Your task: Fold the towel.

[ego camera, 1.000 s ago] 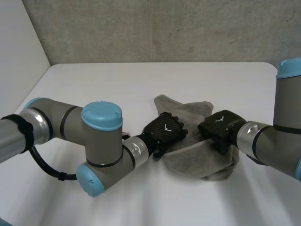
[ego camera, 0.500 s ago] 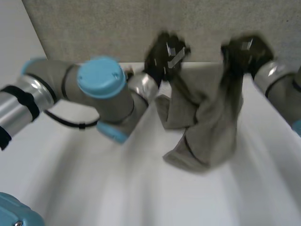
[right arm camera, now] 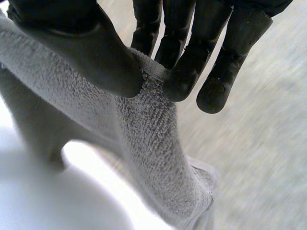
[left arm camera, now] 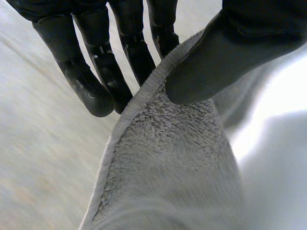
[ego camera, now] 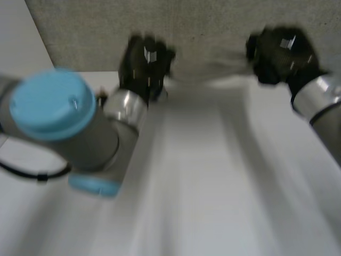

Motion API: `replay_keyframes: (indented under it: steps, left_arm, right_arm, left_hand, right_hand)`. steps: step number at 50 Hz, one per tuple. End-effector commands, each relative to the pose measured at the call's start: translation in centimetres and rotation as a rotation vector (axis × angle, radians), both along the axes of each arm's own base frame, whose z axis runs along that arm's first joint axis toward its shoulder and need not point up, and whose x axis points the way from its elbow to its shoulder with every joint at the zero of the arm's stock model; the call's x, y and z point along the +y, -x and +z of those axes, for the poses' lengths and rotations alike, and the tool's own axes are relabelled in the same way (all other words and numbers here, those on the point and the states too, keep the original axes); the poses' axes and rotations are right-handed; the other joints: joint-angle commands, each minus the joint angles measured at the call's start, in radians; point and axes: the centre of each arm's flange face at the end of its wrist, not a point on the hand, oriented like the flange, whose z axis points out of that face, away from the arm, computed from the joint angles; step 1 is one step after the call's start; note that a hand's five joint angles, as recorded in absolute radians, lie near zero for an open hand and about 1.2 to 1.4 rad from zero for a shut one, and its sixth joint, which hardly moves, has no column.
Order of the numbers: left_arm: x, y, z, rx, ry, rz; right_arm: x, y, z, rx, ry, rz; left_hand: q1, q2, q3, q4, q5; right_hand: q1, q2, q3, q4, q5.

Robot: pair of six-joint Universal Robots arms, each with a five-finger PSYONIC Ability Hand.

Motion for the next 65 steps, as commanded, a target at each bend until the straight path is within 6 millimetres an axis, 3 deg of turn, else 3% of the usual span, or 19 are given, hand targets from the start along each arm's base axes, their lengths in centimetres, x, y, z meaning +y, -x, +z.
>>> replay_keyframes:
  steps: [1, 4, 6, 10, 13, 15, 18, 20, 22, 25, 30, 36, 42, 45, 47, 50, 52, 55, 65]
  left_arm:
    - [4.4, -3.7, -9.6, -0.28, -0.202, 0.0]
    - [5.5, -4.5, -11.8, -0.339, -0.258, -0.005]
    - [6.0, -4.7, -12.7, -0.361, -0.281, -0.009]
    - [6.4, -4.8, -13.6, -0.377, -0.307, -0.013]
    - [6.2, -4.9, -13.7, -0.371, -0.312, -0.007]
    - [6.1, -5.0, -13.4, -0.363, -0.311, 0.001]
    - [6.1, -5.1, -13.3, -0.359, -0.311, 0.003]
    - [6.3, -5.1, -13.3, -0.356, -0.313, 0.002]
    - [6.5, -5.3, -13.3, -0.357, -0.316, 0.005]
    - [6.7, -5.8, -13.3, -0.362, -0.323, 0.017]
    - [7.4, -6.4, -13.3, -0.373, -0.334, 0.019]
    - [8.2, -7.4, -11.7, -0.347, -0.308, 0.025]
    - [8.1, -8.8, -10.7, -0.33, -0.3, 0.061]
    - [7.6, -9.2, -10.7, -0.326, -0.302, 0.08]
    - [6.2, -10.2, -10.6, -0.314, -0.306, 0.129]
    - [4.6, -11.1, -10.8, -0.307, -0.318, 0.176]
    - [3.9, -11.3, -10.8, -0.302, -0.32, 0.185]
    - [2.9, -11.6, -11.6, -0.305, -0.339, 0.18]
    - [1.5, -11.1, -12.6, -0.291, -0.36, 0.057]
  right_arm:
    - [3.5, 1.0, -8.1, 0.274, -0.228, 0.018]
    - [4.4, 1.2, -9.8, 0.33, -0.286, 0.029]
    - [6.0, 1.5, -12.4, 0.41, -0.381, 0.063]
    - [6.8, 1.8, -13.5, 0.43, -0.428, 0.074]
    - [6.9, 1.9, -13.4, 0.427, -0.428, 0.072]
    - [6.9, 1.9, -13.3, 0.425, -0.426, 0.07]
    - [6.8, 1.8, -13.0, 0.422, -0.417, 0.068]
    - [6.8, 1.8, -12.3, 0.398, -0.408, 0.062]
    - [6.7, 1.9, -12.1, 0.385, -0.405, 0.057]
    - [6.4, 1.9, -11.1, 0.36, -0.385, 0.045]
    - [5.8, 1.8, -8.8, 0.345, -0.298, 0.035]
    - [5.1, 1.0, -5.9, 0.402, -0.181, 0.077]
    - [5.0, 0.2, -5.0, 0.487, -0.159, 0.183]
    - [4.5, -0.9, -6.1, 0.538, -0.193, 0.258]
    - [4.6, -2.8, -7.3, 0.587, -0.201, 0.342]
    - [4.6, -3.5, -8.1, 0.617, -0.207, 0.369]
    - [4.6, -4.5, -10.0, 0.685, -0.218, 0.42]
    - [4.2, -4.7, -12.0, 0.758, -0.21, 0.45]
    - [3.1, -4.6, -15.2, 0.903, -0.188, 0.431]
  left_hand:
    - [-0.046, -0.092, -0.149, -0.111, -0.276]
    - [-0.046, -0.092, -0.149, -0.111, -0.276]
    - [-0.046, -0.092, -0.149, -0.111, -0.276]
    - [-0.101, -0.147, -0.204, -0.167, -0.331]
    - [-0.23, -0.276, -0.333, -0.296, -0.46]
    - [-0.578, -0.623, -0.681, -0.643, -0.808]
    - [-0.697, -0.743, -0.8, -0.763, -0.927]
    - [-0.75, -0.795, -0.853, -0.815, -0.98]
    - [-0.858, -0.903, -0.96, -0.923, -1.087]
    - [-1.204, -1.249, -1.306, -1.269, -1.433]
    - [-1.217, -1.263, -1.32, -1.282, -1.447]
    - [-1.22, -1.266, -1.323, -1.285, -1.45]
    - [-1.223, -1.268, -1.326, -1.288, -1.453]
    - [-1.226, -1.271, -1.328, -1.291, -1.456]
    - [-1.229, -1.274, -1.331, -1.294, -1.458]
    - [-1.237, -1.283, -1.34, -1.303, -1.467]
    - [-1.237, -1.283, -1.34, -1.303, -1.467]
    - [-1.229, -1.274, -1.331, -1.294, -1.459]
    - [-1.22, -1.266, -1.323, -1.285, -1.45]
  right_hand:
    - [0.064, 0.078, 0.062, 0.062, 0.053]
    - [0.064, 0.078, 0.062, 0.062, 0.053]
    - [0.064, 0.078, 0.062, 0.062, 0.053]
    - [0.064, 0.078, 0.062, 0.062, 0.053]
    - [0.064, 0.078, 0.062, 0.062, 0.053]
    - [0.064, 0.078, 0.062, 0.062, 0.053]
    - [-0.029, -0.015, -0.031, -0.031, -0.039]
    - [-0.753, -0.74, -0.756, -0.755, -0.764]
    - [-0.923, -0.909, -0.925, -0.925, -0.933]
    - [-1.018, -1.004, -1.02, -1.02, -1.028]
    - [-1.024, -1.01, -1.026, -1.026, -1.035]
    - [-1.004, -0.99, -1.006, -1.006, -1.014]
    - [-0.992, -0.978, -0.994, -0.994, -1.002]
    - [-0.971, -0.957, -0.973, -0.973, -0.982]
    - [-0.936, -0.922, -0.938, -0.938, -0.947]
    - [-0.933, -0.919, -0.935, -0.935, -0.944]
    - [-0.933, -0.919, -0.935, -0.935, -0.944]
    - [-0.936, -0.922, -0.938, -0.938, -0.947]
    - [-0.939, -0.925, -0.941, -0.941, -0.95]
